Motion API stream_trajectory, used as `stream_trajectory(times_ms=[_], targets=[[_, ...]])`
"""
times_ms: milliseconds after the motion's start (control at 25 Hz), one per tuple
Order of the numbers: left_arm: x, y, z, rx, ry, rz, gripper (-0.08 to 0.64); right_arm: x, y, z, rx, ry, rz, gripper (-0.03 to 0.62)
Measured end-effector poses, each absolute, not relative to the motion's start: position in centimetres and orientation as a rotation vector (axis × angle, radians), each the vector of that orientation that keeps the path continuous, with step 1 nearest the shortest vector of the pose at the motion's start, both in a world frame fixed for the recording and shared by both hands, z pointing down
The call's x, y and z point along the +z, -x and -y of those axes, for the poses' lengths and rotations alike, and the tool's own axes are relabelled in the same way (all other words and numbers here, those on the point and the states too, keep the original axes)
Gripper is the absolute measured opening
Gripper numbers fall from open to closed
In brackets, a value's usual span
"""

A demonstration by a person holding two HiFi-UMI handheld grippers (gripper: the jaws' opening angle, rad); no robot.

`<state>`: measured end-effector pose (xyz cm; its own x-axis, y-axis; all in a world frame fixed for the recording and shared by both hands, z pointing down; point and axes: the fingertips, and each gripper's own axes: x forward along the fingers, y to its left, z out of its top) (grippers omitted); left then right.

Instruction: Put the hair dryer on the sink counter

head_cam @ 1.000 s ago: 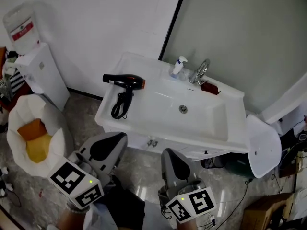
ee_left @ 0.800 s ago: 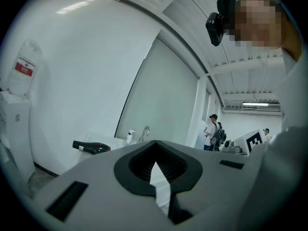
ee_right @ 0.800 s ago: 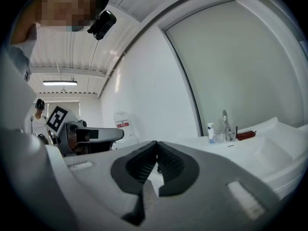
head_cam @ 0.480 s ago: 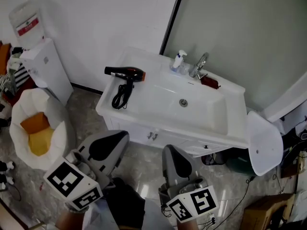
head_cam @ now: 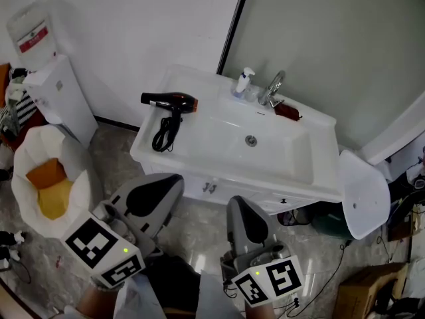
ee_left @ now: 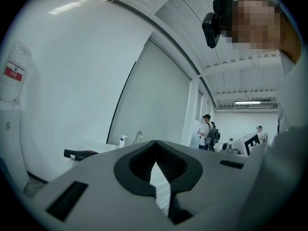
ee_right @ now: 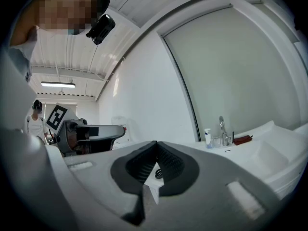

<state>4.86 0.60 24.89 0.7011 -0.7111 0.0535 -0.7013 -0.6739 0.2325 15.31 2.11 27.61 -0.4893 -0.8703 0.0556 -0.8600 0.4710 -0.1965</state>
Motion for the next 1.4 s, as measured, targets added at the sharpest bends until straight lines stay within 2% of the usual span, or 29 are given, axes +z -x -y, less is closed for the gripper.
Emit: stream_trajectory(times_ms=[1400], targets=[[26.3, -2.6, 3.2, -0.034, -2.683, 1.017, 0.006, 28.0, -11.5, 1.4, -0.302, 1.61, -2.653, -0.002]])
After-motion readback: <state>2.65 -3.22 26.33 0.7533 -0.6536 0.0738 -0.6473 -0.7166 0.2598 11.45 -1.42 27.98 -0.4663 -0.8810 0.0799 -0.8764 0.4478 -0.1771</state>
